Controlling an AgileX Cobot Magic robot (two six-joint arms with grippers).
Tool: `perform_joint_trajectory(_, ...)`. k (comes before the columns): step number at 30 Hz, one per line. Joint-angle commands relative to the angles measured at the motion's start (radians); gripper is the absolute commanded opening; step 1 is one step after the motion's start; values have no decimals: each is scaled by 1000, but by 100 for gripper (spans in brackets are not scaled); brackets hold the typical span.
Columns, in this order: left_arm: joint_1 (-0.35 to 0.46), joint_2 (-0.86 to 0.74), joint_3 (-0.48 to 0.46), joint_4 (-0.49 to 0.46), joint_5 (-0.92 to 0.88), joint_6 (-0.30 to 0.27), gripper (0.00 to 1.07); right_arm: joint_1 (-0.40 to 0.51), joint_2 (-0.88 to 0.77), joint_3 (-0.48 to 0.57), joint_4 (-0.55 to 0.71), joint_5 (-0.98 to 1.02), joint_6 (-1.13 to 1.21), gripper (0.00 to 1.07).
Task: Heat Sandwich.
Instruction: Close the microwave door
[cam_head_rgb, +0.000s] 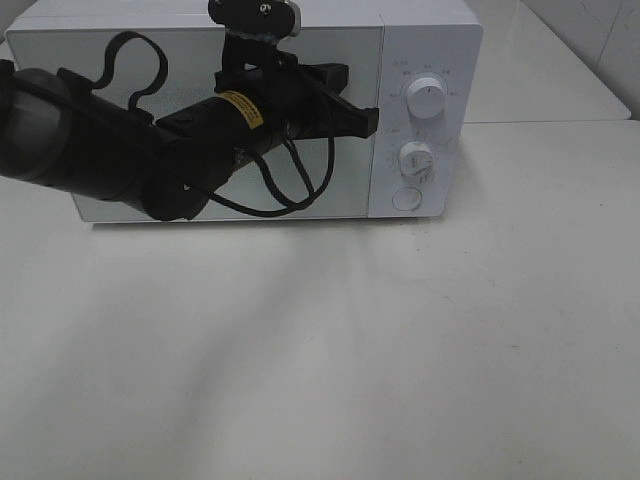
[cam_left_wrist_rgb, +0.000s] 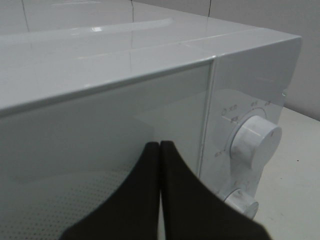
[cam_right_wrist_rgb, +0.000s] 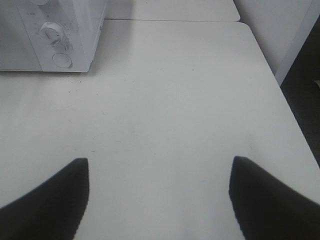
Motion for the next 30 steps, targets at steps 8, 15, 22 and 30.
perform_joint_trajectory(8, 38, 3, -22, -117, -16, -3, 0, -7, -28, 1, -3, -4, 9, 75)
perform_joint_trajectory(15, 32, -34, 23, -116, -15, -3, 0, -7, -28, 1, -3, -4, 9, 75)
perform_joint_trajectory(22, -7, -52, 95, -116, -15, -3, 0, -7, -28, 1, -3, -4, 10, 75)
perform_joint_trajectory(30, -63, -99, 185, -134, -21, -3, 0, -7, -28, 1, -3, -4, 10, 75)
